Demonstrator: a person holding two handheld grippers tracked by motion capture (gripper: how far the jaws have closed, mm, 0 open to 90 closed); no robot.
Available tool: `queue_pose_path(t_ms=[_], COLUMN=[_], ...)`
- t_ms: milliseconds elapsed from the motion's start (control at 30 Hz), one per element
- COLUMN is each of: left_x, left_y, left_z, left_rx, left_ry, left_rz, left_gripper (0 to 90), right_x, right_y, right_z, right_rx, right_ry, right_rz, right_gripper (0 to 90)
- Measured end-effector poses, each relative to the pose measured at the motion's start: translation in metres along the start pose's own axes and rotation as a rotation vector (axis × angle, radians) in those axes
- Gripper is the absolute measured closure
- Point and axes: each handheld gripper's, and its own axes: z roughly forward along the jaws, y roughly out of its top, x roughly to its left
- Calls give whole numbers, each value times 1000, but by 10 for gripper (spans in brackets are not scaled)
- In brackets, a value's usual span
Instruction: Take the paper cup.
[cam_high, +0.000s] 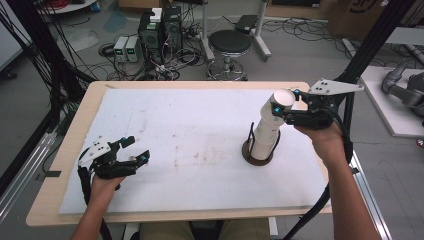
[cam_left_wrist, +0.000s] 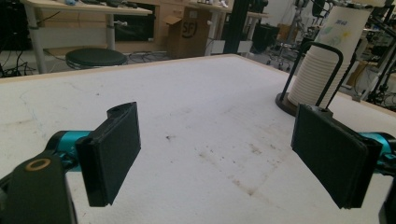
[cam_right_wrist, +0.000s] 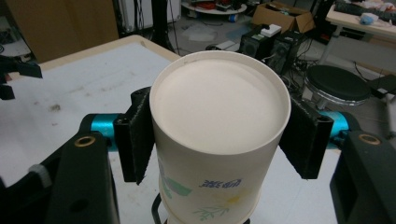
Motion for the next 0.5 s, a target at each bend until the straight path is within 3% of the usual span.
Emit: queue_pose_path(t_ms=[300, 500], left_x=[1, 0], left_y=[-1, -1], left_z=[1, 0], left_rx=[-3, -4], left_ry=[-10, -18], left_rz=[-5, -6], left_gripper=[157, 157], right_x=[-2, 6], right_y=[-5, -13], right_z=[-32, -48], right_rx=[-12, -7], right_ry=[-23, -10], right_rz=[18, 13], right_gripper=[350, 350])
